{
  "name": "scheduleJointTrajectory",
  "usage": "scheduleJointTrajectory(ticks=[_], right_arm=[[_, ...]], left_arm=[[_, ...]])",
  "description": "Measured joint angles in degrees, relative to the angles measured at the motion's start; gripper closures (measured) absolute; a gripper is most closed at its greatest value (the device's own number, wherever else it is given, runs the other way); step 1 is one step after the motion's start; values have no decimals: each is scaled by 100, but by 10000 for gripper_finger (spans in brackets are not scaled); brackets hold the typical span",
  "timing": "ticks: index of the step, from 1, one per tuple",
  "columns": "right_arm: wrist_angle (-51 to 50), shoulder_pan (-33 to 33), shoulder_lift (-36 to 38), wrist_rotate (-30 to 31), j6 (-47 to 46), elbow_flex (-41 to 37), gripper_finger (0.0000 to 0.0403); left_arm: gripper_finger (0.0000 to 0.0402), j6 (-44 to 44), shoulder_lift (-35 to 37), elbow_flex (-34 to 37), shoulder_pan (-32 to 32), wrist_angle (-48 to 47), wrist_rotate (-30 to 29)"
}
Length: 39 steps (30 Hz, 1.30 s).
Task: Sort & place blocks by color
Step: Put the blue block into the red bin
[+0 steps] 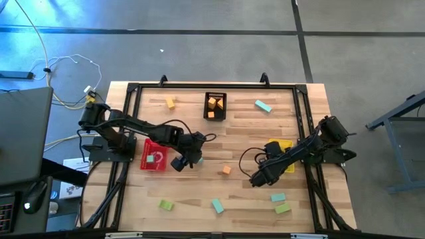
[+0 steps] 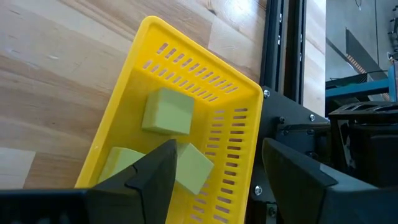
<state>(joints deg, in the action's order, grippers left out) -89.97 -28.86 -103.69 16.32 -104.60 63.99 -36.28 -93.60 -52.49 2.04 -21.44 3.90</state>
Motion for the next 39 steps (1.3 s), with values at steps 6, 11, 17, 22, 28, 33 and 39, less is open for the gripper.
scheduleJointTrajectory(ticks=[6, 11, 17, 22, 28, 33, 39], right_arm=[[0, 0, 1, 0, 0, 0, 180], [2, 0, 1, 0, 0, 1, 180], [155, 0, 1, 0, -2, 2, 180], [318, -4, 1, 25, -39, 66, 180], [282, -7, 1, 745, -106, 434, 180], [371, -5, 1, 1297, 61, 879, 180], [980, -4, 3, 1824, 727, 1261, 180]], left_arm=[[167, 1, -328, 4, 0, 187, 20], [167, 3, -566, 4, 0, 329, 15], [177, 6, -728, 3, 4, 513, -4], [229, 197, -713, 4, 7, 479, -2], [299, 508, -676, -4, 7, 482, 51], [299, 805, -648, -6, 6, 349, 53], [299, 1016, -473, 7, -88, -73, 35]])
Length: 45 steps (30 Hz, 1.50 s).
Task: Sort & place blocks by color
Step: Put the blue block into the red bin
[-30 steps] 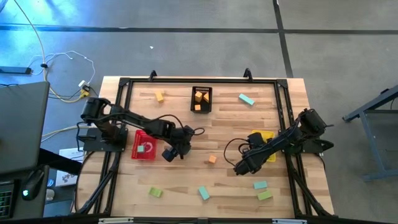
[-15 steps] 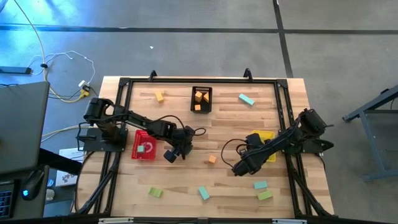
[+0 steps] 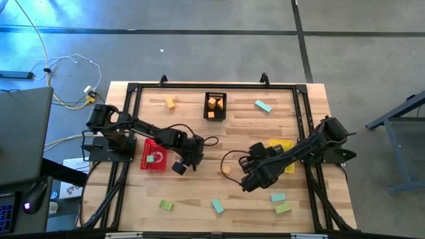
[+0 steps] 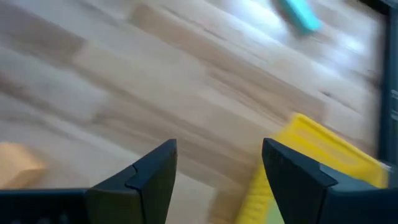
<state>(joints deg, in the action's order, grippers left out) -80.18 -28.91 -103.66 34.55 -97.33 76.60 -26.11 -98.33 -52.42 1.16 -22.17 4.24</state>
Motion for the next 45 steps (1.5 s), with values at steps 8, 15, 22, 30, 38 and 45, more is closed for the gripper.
scheduleJointTrajectory(ticks=[8, 15, 22, 30, 38, 45], right_arm=[[1311, 118, 0, 148, 1242, 55, 181], [2609, 273, 0, 174, 2547, 55, 181], [3462, 427, -2, 138, 3656, 53, 181], [3942, 533, -34, -209, 4677, 49, 181], [4037, 568, -182, -353, 4745, 48, 181], [4276, 568, -312, -752, 4985, 48, 181]], left_arm=[[299, 343, 841, -3, -367, -590, -344], [299, 1074, 1827, -4, -778, -1616, -859], [299, 2270, 2470, -2, -1331, -2750, -1682], [299, 4720, 2828, -2, -1830, -3956, -2243], [294, 6068, 2773, 5, -2086, -4765, -2288], [292, 6365, 2698, 450, -1995, -4637, -2300]])
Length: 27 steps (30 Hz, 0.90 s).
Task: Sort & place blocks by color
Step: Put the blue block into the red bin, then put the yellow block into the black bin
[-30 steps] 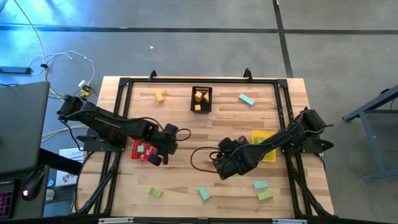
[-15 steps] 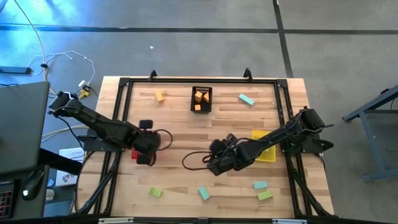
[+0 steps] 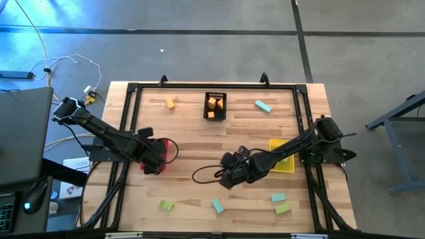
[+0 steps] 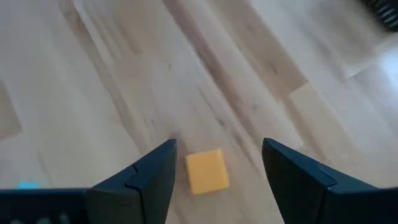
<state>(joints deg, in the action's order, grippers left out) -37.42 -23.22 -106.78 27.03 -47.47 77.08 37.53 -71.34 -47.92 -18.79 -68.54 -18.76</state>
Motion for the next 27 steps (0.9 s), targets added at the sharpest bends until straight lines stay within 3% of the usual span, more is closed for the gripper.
scheduleJointTrajectory(ticks=[5, 12, 27], right_arm=[[55, 0, -147, -206, 209, 0, 181], [165, 0, -445, -340, 452, 0, 181], [164, 0, -865, -355, 493, 0, 181]], left_arm=[[290, -9, -34, 445, 218, 157, 153], [280, -214, -25, 503, 385, 320, 288], [167, -247, -25, 503, 621, 585, 313]])
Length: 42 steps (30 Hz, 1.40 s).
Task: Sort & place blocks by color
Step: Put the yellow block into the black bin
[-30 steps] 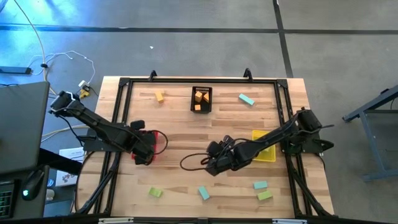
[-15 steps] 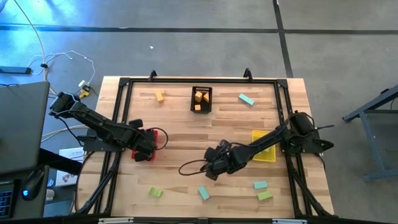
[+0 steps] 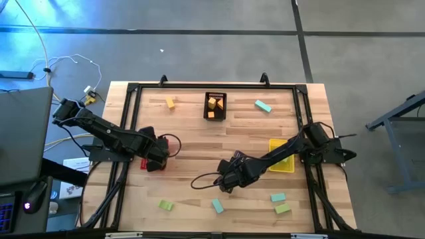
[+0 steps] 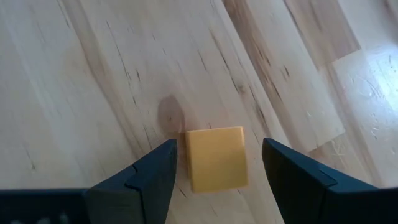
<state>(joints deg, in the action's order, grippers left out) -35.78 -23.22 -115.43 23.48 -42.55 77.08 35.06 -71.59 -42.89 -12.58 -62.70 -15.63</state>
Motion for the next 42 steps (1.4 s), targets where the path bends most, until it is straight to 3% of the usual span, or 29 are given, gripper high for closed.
scheduleJointTrajectory(ticks=[6, 15, 28, 42], right_arm=[[2, 0, -10, -5, -99, 0, 195], [18, 89, 1, -80, -334, 0, 313], [24, 471, 41, 110, -109, 110, 313], [-2, 1536, 51, 1202, 1373, 1110, 313]], left_arm=[[164, -119, 0, 0, 99, -4, 68], [163, -355, 120, -159, 95, -50, 340], [163, -1034, 472, -495, 278, -39, 124], [163, -1129, 601, -496, 370, -28, 275]])
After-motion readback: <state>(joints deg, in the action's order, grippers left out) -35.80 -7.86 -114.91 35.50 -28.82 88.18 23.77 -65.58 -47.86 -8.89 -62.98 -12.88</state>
